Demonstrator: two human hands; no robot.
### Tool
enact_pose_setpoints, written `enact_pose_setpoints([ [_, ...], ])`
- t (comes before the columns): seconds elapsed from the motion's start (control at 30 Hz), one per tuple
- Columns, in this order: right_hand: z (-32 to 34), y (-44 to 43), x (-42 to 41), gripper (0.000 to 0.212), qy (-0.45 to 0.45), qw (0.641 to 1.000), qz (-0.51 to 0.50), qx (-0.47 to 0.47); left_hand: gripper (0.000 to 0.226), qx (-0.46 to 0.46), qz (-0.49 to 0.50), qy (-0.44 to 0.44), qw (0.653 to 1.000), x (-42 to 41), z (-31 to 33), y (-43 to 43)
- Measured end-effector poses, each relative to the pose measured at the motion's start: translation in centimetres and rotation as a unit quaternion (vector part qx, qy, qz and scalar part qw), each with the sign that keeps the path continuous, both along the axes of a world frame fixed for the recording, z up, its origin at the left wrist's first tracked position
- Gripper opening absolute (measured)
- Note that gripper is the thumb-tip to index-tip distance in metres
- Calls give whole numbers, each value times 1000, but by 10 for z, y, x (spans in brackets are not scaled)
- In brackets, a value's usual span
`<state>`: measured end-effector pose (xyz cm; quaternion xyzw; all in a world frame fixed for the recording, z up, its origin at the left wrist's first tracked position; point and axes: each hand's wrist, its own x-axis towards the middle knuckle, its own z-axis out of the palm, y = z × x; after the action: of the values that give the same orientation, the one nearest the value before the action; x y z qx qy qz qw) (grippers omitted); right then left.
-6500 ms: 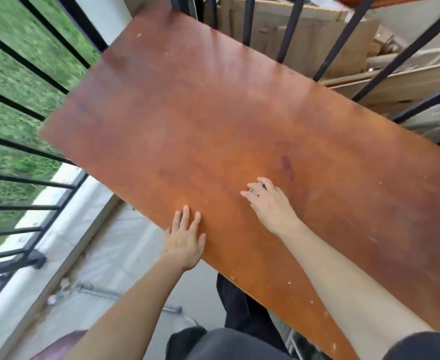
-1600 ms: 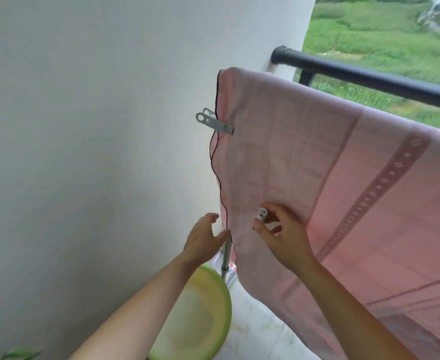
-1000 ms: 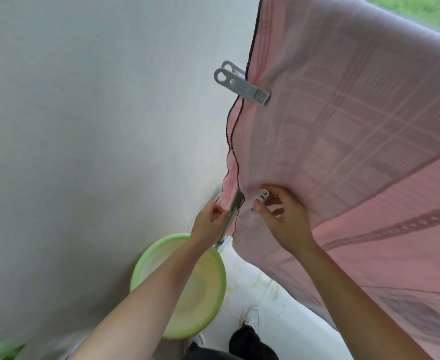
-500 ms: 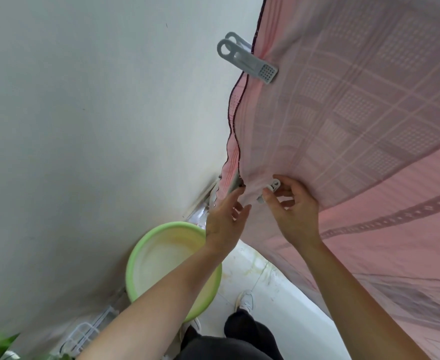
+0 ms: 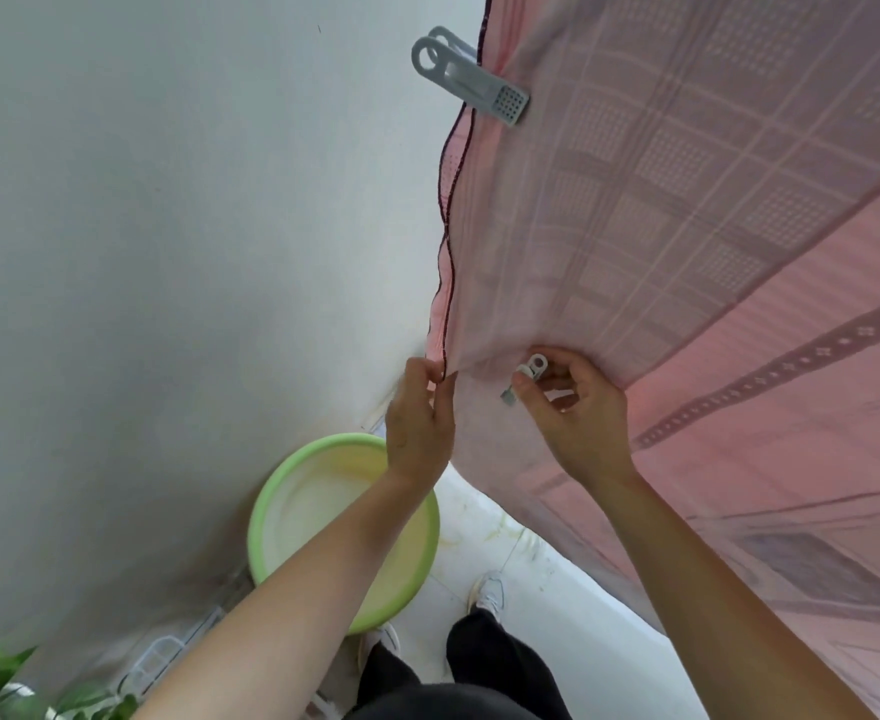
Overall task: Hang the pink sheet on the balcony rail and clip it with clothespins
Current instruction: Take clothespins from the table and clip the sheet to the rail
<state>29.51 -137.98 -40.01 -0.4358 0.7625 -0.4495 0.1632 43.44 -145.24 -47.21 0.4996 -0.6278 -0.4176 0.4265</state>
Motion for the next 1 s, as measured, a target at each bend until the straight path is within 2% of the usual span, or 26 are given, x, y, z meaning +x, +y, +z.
enact_pose_setpoints([
  [0.13,-4,6,11,25,17,999,31,12,18,12,-1,2,1000,10,4,11],
  [0.2,-7,7,12,24,16,999,32,17,28,47,-33,13,998,11,2,9],
  [0.27,-10,8,11,24,9,999,24,26,51,44,-104,-43,993,14,-12,5],
  [0.33,-12,8,9,24,8,999,18,33,57,36,-163,-134,977,19,-34,-3],
  [0.4,-13,8,6,24,14,999,20,42,61,95,-174,-151,969,25,-51,-16],
  [0.47,-13,9,6,24,21,998,31,50,52,150,-153,-122,969,29,-61,-35],
  [0.57,-12,9,7,27,35,995,56,68,12,184,-168,-82,965,26,-62,-65],
  [0.63,-11,8,7,27,47,994,68,76,20,206,-208,-79,953,22,-55,-83],
  [0.73,-8,10,4,29,54,991,84,87,27,172,-262,-115,942,14,-47,-109],
  [0.83,-4,13,1,28,52,989,97,101,24,175,-305,-93,932,13,-44,-123],
  [0.93,-1,14,0,28,50,988,102,106,22,230,-280,-55,930,18,-46,-116],
  [1.0,1,11,1,28,42,986,113,119,15,238,-247,2,939,24,-51,-102],
])
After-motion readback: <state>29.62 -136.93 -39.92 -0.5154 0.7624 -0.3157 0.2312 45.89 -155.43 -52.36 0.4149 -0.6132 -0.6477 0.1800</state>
